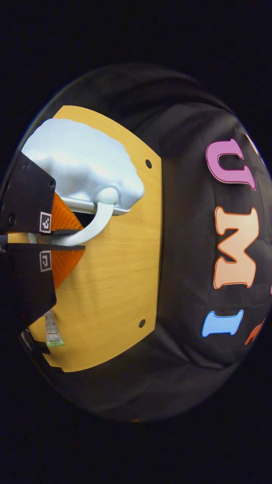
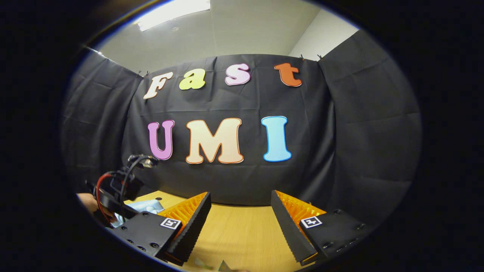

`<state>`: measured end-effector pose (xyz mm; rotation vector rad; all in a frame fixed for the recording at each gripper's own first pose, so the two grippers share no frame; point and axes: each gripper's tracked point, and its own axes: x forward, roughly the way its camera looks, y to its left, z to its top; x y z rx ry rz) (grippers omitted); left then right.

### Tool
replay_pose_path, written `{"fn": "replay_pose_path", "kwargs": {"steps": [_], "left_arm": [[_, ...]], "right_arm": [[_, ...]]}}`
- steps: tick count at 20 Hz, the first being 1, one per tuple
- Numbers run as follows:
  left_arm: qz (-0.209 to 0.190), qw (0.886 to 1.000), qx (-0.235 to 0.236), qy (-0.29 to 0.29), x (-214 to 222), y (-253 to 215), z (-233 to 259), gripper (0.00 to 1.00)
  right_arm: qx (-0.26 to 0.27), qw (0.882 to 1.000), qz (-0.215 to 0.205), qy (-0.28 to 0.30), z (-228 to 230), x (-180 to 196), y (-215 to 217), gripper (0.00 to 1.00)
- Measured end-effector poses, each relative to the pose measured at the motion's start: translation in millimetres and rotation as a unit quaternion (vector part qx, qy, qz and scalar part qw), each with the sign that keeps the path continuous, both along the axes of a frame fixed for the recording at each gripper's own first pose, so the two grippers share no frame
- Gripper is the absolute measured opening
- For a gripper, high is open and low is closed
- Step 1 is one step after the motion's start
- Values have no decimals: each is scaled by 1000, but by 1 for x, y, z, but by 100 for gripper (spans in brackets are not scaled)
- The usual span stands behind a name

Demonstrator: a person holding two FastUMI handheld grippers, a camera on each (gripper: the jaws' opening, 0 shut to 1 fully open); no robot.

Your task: First open the suitcase, pack the skin care products into it, and then close the suitcase.

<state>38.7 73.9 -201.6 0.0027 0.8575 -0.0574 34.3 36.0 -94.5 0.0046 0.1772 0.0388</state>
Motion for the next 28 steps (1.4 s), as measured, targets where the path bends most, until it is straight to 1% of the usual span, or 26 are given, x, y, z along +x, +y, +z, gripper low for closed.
{"fn": "replay_pose_path", "kwargs": {"steps": [4,11,14,17,19,23,28], "left_arm": [[4,1000,12,-27,10,32,36,3],[14,997,41,-60,18,91,80,2],[33,995,44,-82,23,121,93,2],[45,992,69,-98,23,153,106,2],[47,991,73,-102,25,172,109,2],[62,988,60,-129,29,209,116,2],[78,984,82,-136,30,273,116,2]], "right_arm": [[4,1000,6,-1,0,2,11,99],[7,1000,16,2,-4,6,35,98],[7,1000,21,2,-5,7,49,98],[8,1000,22,3,-8,8,60,98],[9,1000,19,3,-9,8,67,98],[7,1000,14,2,-14,12,88,98],[6,1000,2,-8,-14,15,117,98]]}}
